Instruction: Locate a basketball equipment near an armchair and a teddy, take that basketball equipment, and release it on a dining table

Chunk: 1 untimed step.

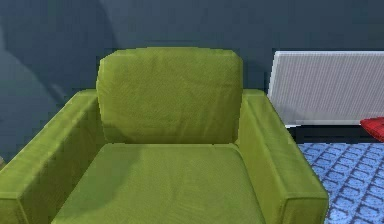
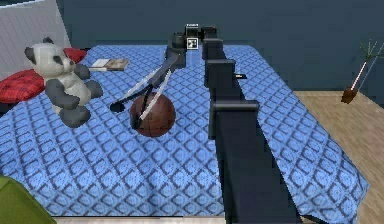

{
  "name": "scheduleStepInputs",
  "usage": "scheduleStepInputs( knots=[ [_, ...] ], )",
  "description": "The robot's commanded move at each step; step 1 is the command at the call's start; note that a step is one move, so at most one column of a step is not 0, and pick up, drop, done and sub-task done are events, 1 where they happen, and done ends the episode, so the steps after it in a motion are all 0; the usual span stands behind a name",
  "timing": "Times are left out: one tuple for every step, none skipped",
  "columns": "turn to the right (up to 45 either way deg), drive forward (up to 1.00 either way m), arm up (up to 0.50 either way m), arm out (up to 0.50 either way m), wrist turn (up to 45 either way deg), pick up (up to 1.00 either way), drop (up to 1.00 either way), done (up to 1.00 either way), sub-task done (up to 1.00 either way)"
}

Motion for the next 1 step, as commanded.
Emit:
scheduleStepInputs(
  knots=[
    [0.0, 0.0, 0.0, 0.0, 45.0, 0.0, 0.0, 0.0, 0.0]
  ],
)
